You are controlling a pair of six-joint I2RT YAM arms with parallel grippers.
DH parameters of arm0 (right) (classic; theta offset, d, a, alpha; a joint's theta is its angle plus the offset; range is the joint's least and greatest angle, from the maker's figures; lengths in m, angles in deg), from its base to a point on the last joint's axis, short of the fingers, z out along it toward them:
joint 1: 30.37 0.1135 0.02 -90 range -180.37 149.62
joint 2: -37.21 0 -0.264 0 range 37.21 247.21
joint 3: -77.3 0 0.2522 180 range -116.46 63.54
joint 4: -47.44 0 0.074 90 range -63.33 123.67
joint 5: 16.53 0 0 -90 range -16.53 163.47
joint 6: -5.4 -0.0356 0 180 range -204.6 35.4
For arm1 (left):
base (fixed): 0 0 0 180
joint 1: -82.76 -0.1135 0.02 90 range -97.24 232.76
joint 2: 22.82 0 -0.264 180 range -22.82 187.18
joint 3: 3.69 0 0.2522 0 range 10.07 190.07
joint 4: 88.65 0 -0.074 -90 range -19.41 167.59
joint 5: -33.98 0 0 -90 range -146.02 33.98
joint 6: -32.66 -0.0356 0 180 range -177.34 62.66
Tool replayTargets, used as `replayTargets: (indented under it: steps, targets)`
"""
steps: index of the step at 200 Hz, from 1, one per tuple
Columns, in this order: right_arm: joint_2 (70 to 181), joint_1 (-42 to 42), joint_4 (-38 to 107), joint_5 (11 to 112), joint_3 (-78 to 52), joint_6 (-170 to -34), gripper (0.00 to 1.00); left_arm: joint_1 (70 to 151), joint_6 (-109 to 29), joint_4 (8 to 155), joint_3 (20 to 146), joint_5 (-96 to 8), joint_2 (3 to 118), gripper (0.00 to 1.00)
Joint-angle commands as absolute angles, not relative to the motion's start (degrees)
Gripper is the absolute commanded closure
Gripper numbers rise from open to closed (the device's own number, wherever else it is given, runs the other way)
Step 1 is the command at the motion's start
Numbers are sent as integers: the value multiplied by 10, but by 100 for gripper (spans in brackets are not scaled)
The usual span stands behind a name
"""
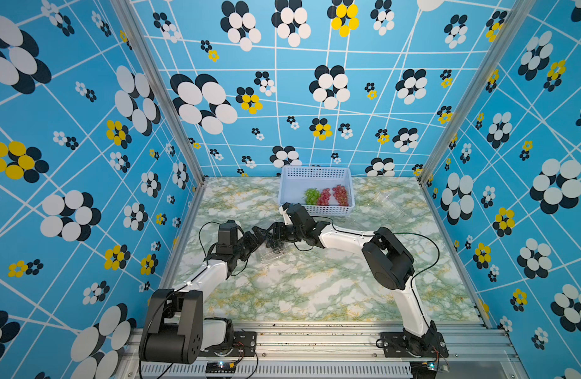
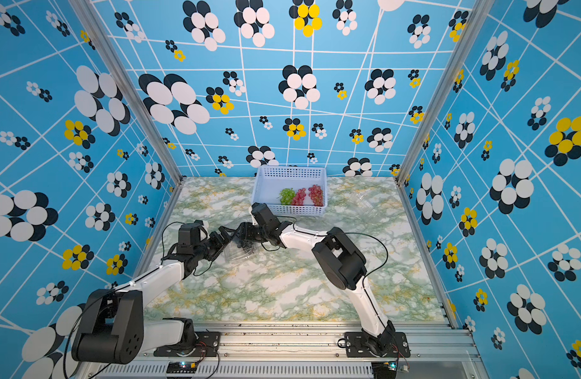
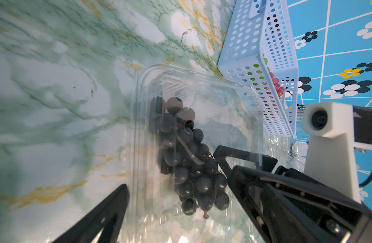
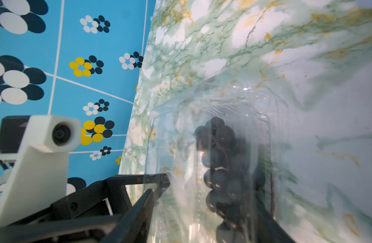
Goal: Pack grapes into containers
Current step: Move the packing box to the center of the board.
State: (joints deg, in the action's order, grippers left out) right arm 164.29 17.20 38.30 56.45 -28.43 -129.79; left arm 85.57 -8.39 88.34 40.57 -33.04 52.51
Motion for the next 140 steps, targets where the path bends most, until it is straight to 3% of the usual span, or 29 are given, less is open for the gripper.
replayTargets:
  steps: [1, 140]
  targets:
    - [1661, 168, 355, 578, -314, -1286, 33, 844, -75, 917, 423, -323, 544, 1]
    - [1754, 144, 293, 581, -460, -1275, 42, 800, -73, 950, 487, -292, 619, 0]
